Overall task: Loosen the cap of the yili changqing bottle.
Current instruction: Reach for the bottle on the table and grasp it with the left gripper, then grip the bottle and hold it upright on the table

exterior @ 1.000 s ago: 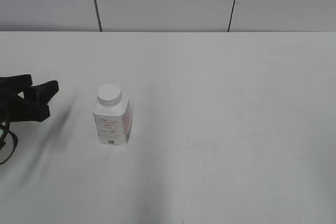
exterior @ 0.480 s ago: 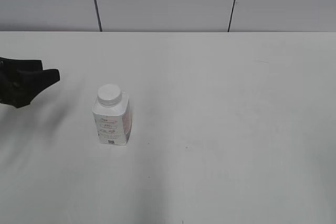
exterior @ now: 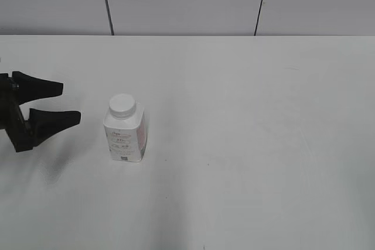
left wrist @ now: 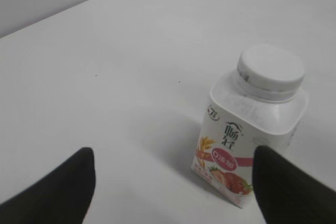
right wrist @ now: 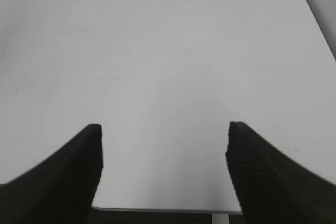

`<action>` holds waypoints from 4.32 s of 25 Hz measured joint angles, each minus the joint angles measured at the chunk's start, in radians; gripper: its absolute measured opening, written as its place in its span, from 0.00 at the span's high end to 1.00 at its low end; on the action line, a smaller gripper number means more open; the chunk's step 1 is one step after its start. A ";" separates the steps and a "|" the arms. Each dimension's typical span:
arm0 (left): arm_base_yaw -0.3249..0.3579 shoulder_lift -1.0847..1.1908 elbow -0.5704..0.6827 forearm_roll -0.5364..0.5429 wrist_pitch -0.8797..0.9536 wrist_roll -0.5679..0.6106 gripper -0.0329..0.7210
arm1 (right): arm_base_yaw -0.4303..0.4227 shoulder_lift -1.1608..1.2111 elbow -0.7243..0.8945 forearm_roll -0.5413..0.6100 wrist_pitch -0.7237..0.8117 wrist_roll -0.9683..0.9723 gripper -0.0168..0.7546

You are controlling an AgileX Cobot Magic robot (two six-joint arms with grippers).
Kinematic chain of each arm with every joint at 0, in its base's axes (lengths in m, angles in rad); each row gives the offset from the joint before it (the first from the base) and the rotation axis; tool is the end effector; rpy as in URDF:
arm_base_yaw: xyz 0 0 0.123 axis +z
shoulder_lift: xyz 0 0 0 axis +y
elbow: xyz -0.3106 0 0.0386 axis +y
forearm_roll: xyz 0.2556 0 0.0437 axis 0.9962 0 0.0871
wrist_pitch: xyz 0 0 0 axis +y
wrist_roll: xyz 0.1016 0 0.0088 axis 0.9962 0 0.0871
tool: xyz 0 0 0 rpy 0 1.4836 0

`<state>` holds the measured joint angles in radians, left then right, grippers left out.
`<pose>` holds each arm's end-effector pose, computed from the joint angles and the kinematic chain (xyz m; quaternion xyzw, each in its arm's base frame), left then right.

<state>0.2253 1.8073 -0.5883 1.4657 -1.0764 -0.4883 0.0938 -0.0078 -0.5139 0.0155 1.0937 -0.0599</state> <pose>0.2817 -0.0270 0.1512 0.4067 0.7278 -0.2748 0.4789 -0.0209 -0.0006 0.2769 -0.0662 0.8536 0.0165 0.5165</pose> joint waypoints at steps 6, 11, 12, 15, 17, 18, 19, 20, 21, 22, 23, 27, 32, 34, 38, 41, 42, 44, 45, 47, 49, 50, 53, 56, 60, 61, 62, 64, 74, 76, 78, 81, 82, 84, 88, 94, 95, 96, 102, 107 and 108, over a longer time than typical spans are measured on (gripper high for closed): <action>-0.116 0.010 -0.004 -0.052 -0.002 0.003 0.17 | 0.000 0.000 0.000 0.000 0.000 0.000 0.22; -0.208 0.064 -0.009 -0.097 0.000 0.021 0.17 | 0.000 0.000 0.000 0.000 0.000 0.000 0.22; -0.215 0.079 -0.012 -0.107 0.000 0.033 0.17 | 0.000 0.000 0.000 0.000 0.000 0.000 0.22; -0.222 0.135 -0.050 -0.112 0.001 0.053 0.17 | 0.000 0.000 0.000 0.000 0.000 0.000 0.22; -0.222 0.164 -0.078 -0.109 -0.003 0.055 0.17 | 0.000 0.000 0.000 0.000 0.000 0.000 0.22; -0.222 0.176 -0.089 -0.103 -0.008 0.055 0.17 | 0.000 0.000 0.000 0.000 0.000 0.000 0.22; -0.222 0.183 -0.096 -0.097 -0.011 0.055 0.17 | 0.000 0.000 0.000 0.000 0.000 0.000 0.22; -0.222 0.190 -0.098 -0.090 -0.012 0.055 0.17 | 0.000 0.000 0.000 0.000 0.000 0.000 0.22; -0.223 0.196 -0.098 -0.086 -0.012 0.056 0.17 | 0.000 0.000 0.000 0.000 0.000 0.000 0.22; -0.223 0.203 -0.098 -0.082 -0.013 0.056 0.17 | 0.000 0.000 0.000 0.000 0.000 0.000 0.22; -0.223 0.208 -0.098 -0.081 -0.014 0.056 0.17 | 0.000 0.000 0.000 0.000 0.000 0.000 0.22; -0.223 0.235 -0.100 -0.080 -0.017 0.056 0.17 | 0.000 0.000 0.000 0.000 0.000 0.000 0.22; -0.223 0.243 -0.100 -0.088 -0.051 0.056 0.23 | 0.000 0.000 0.000 0.000 0.000 0.000 0.22; -0.223 0.243 -0.100 -0.085 -0.052 0.056 0.30 | 0.000 0.000 0.000 0.000 0.000 0.000 0.22; -0.223 0.243 -0.100 -0.080 -0.049 0.059 0.40 | 0.000 0.000 0.000 0.000 0.000 0.000 0.22; -0.223 0.243 -0.103 -0.076 -0.047 0.059 0.40 | 0.000 0.000 0.000 0.000 0.000 0.000 0.22; -0.223 0.243 -0.103 -0.075 -0.047 0.059 0.40 | 0.000 0.000 0.000 0.000 0.000 0.000 0.22; -0.223 0.243 -0.103 -0.075 -0.047 0.059 0.40 | 0.000 0.000 0.000 0.000 0.000 0.000 0.22; -0.223 0.243 -0.103 -0.075 -0.047 0.059 0.40 | 0.000 0.000 0.000 0.000 0.000 0.000 0.22; -0.223 0.243 -0.103 -0.075 -0.047 0.059 0.40 | 0.000 0.000 0.000 0.000 0.000 0.000 0.22; -0.223 0.243 -0.103 -0.075 -0.047 0.059 0.40 | 0.000 0.000 0.000 0.000 0.000 0.000 0.22; -0.223 0.243 -0.103 -0.075 -0.047 0.059 0.40 | 0.000 0.000 0.000 0.000 0.000 0.000 0.22; -0.223 0.243 -0.103 -0.072 -0.053 0.059 0.40 | 0.000 0.000 0.000 0.000 0.000 0.000 0.22; -0.223 0.244 -0.103 -0.065 -0.062 0.059 0.40 | 0.000 0.000 0.000 0.000 0.000 0.000 0.22; -0.223 0.249 -0.103 -0.063 -0.068 0.059 0.40 | 0.000 0.000 0.000 0.000 0.000 0.000 0.22; -0.223 0.250 -0.103 -0.063 -0.069 0.059 0.40 | 0.000 0.000 0.000 0.000 0.000 0.000 0.22; -0.223 0.250 -0.103 -0.063 -0.074 0.059 0.40 | 0.000 0.000 0.000 0.000 0.000 0.000 0.22; -0.227 0.250 -0.103 -0.063 -0.081 0.060 0.40 | 0.000 0.000 0.000 0.000 0.000 0.000 0.22; -0.343 0.250 -0.103 -0.130 -0.084 0.162 0.40 | 0.000 0.000 0.000 0.000 0.000 0.000 0.22; -0.375 0.250 -0.103 -0.146 -0.084 0.177 0.40 | 0.000 0.000 0.000 0.000 0.000 0.000 0.22; -0.402 0.250 -0.103 -0.148 -0.085 0.183 0.40 | 0.000 0.000 0.000 0.000 0.000 0.000 0.22; -0.420 0.250 -0.103 -0.147 -0.085 0.187 0.40 | 0.000 0.000 -0.006 0.001 0.006 0.000 0.22; -0.421 0.250 -0.103 -0.147 -0.085 0.187 0.40 | 0.000 0.004 -0.014 0.002 0.013 0.000 0.22; -0.421 0.250 -0.103 -0.150 -0.085 0.187 0.40 | 0.000 0.045 -0.033 0.003 0.013 0.000 0.22; -0.421 0.250 -0.103 -0.152 -0.085 0.187 0.40 | 0.000 0.207 -0.087 0.004 0.015 0.000 0.22; -0.421 0.250 -0.103 -0.161 -0.085 0.187 0.41 | 0.000 0.499 -0.211 0.020 0.023 0.000 0.22; -0.421 0.250 -0.103 -0.168 -0.085 0.187 0.41 | 0.000 0.548 -0.230 0.025 0.023 0.000 0.22; -0.421 0.250 -0.103 -0.178 -0.085 0.187 0.41 | 0.000 0.588 -0.252 0.028 0.023 0.000 0.22; -0.421 0.250 -0.103 -0.236 -0.085 0.187 0.41 | 0.000 0.839 -0.385 0.041 0.029 -0.059 0.22; -0.421 0.250 -0.103 -0.239 -0.084 0.188 0.41 | 0.000 1.025 -0.521 0.072 0.064 -0.125 0.22; -0.421 0.250 -0.103 -0.239 -0.084 0.193 0.41 | 0.000 1.058 -0.547 0.072 0.076 -0.135 0.22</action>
<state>-0.1959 2.0571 -0.6917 1.2269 -1.1606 -0.2951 0.0938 1.0499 -1.0611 0.0879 1.1697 -0.1947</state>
